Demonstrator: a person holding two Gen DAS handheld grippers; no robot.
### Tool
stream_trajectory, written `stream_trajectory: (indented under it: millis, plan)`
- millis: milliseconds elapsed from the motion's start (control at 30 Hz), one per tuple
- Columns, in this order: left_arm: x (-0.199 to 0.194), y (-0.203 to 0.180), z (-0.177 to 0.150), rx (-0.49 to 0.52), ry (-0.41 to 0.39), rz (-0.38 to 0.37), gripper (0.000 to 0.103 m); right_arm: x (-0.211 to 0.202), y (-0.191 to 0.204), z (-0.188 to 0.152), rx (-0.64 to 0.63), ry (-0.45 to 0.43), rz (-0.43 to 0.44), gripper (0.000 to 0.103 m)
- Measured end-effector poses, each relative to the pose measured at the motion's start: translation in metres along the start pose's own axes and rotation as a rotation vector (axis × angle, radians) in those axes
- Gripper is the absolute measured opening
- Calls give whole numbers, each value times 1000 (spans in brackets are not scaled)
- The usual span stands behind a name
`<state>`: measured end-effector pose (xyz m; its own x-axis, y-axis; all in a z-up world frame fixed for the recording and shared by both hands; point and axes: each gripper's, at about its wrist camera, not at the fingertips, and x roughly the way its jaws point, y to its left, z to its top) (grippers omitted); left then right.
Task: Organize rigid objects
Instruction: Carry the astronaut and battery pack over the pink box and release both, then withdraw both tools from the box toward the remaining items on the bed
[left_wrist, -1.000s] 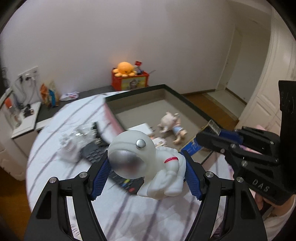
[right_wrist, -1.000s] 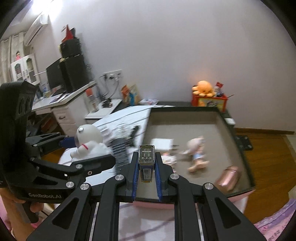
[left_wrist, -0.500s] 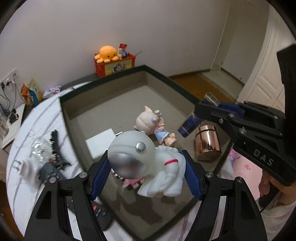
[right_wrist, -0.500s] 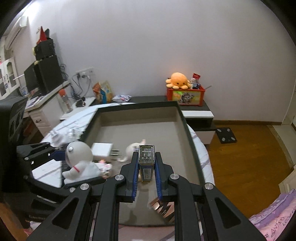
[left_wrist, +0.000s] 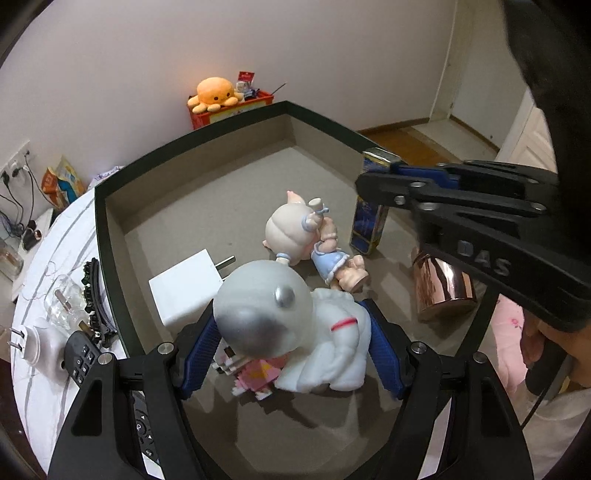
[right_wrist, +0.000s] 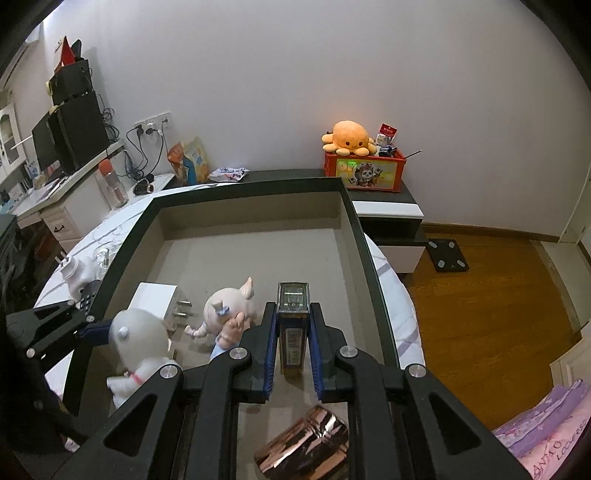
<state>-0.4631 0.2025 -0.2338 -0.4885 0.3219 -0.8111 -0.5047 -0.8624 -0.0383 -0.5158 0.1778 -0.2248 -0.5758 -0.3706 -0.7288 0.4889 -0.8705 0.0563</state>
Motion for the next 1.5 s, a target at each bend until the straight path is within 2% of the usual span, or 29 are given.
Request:
stream_trajectory:
  millis: [67,200,267,300,333,467,533,833,933,1067,1100,1133,1300,1500]
  plan:
    - [-1,1,-1,-7,3,-8,82,4,0,0,2,12,1,16]
    - [-8,0,-3,0,-17,-6,84,6,-2,-2,18,18,11,17]
    - [-13,0,-4,2,-25,-5,85,5,-5,-1,30,15,8,26]
    - [-16,0,-4,2,-30,-3,85,4,-5,-2,35,13,9,35]
    - [-19,-1,-5,3,-35,-2,86,3,-6,-2,39,10,12,39]
    - [-27,0,-8,3,-49,2,88,-4,-5,-2,48,-1,10,42]
    - [-33,-1,-9,4,-54,-1,89,-8,-4,-3,51,-5,4,48]
    - [-77,-1,-26,-2,-122,21,89,-48,15,-14,46,-48,31,51]
    - [-95,1,-36,-13,-151,47,93,-70,27,-19,44,-85,53,62]
    - [-120,11,-51,-52,-198,75,98,-97,45,-27,26,-133,77,71]
    - [-127,14,-54,-62,-210,83,98,-102,50,-29,23,-142,82,77]
    - [-137,18,-59,-79,-226,98,99,-108,56,-31,15,-155,80,79]
    - [-162,30,-77,-118,-254,143,101,-122,82,-36,-7,-181,67,79]
    - [-181,47,-101,-146,-263,186,101,-123,112,-46,-26,-168,65,80]
